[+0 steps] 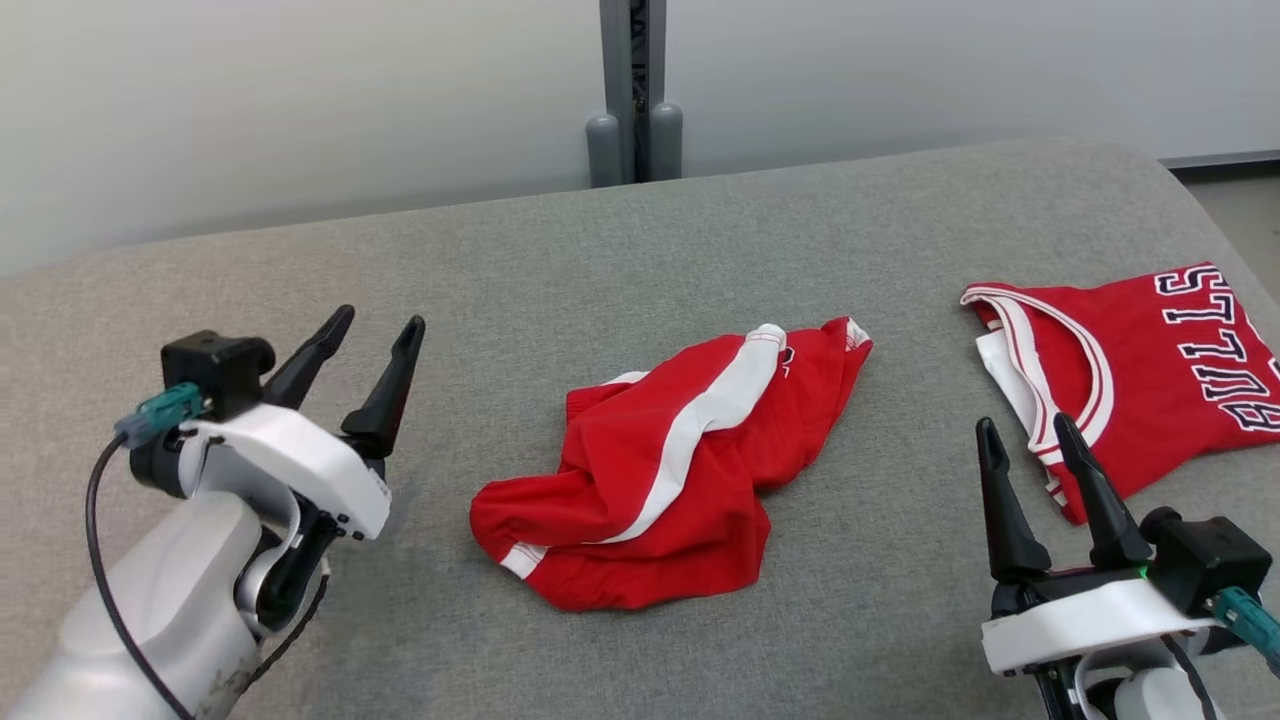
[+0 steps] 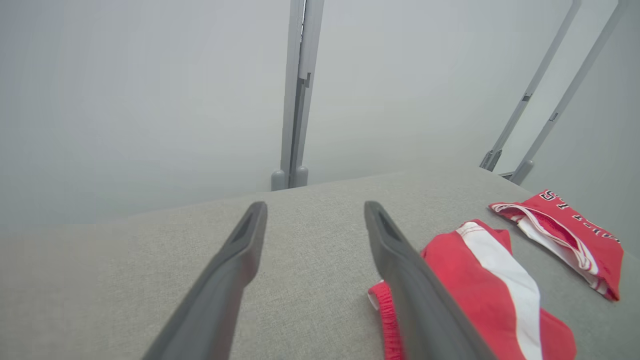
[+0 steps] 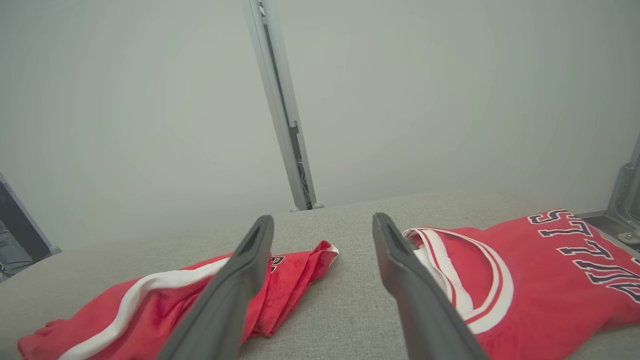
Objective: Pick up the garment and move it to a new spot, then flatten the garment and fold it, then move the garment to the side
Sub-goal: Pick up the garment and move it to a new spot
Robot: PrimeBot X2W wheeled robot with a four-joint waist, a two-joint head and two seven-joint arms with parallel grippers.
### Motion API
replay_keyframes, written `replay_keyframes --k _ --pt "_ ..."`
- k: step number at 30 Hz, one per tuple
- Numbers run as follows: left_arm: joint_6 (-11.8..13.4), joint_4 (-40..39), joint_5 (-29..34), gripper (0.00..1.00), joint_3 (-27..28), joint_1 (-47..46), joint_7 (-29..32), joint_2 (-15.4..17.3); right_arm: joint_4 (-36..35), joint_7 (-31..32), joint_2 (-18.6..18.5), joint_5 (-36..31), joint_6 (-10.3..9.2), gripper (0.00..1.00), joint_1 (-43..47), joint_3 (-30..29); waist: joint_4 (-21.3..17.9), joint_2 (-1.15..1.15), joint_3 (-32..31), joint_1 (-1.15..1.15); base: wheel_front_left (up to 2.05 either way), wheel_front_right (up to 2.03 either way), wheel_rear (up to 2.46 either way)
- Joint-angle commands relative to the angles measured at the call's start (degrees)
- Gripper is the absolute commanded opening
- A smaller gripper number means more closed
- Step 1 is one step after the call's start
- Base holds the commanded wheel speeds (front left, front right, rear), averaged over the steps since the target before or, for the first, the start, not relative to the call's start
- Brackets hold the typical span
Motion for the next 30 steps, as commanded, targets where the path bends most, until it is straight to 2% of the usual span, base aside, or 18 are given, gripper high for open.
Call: replay_keyframes --k 1,7,15,17,22,24,30 --pt "1.3 -2.1 1.8 1.0 2.9 2.6 -0.1 0.5 -0.4 -0.3 -0.6 -0.1 0.0 1.0 1.0 -0.3 0.8 0.0 -0.7 0.0 0.0 0.0 0.0" --pt "5.8 -12.4 8.3 1.0 15.0 12.8 -0.1 0.4 -1.4 -0.3 -1.0 -0.1 0.0 1.0 2.5 -1.6 2.4 0.0 -1.7 0.0 0.0 0.0 0.0" --pt "8.8 -21.4 16.1 1.0 25.6 25.7 -0.1 -3.8 -2.5 -0.3 -0.8 0.1 0.0 1.0 4.2 -2.3 3.5 0.0 -2.0 0.0 0.0 0.0 0.0" --pt "8.8 -22.1 17.4 1.0 26.7 26.9 -0.1 -4.5 -2.6 -0.3 -0.7 0.1 0.0 1.0 4.2 -2.3 3.5 0.0 -1.9 0.0 0.0 0.0 0.0" --pt "8.4 -25.3 22.4 1.0 32.7 33.0 -0.1 -9.5 -3.0 -0.3 -0.5 0.3 0.0 1.0 4.3 -2.6 3.5 0.0 -1.5 0.0 0.0 0.0 0.0" --pt "7.4 -26.0 23.7 1.0 34.6 35.3 -0.1 -12.2 -3.1 -0.3 -0.4 0.3 0.0 1.0 4.7 -3.0 3.5 0.0 -1.5 0.0 0.0 0.0 0.0" --pt "4.0 -25.3 28.3 1.0 37.4 38.7 -0.1 -17.1 -3.2 -0.3 -0.9 0.3 0.0 1.0 5.2 -3.9 4.1 0.0 -1.9 0.0 0.0 0.0 0.0"
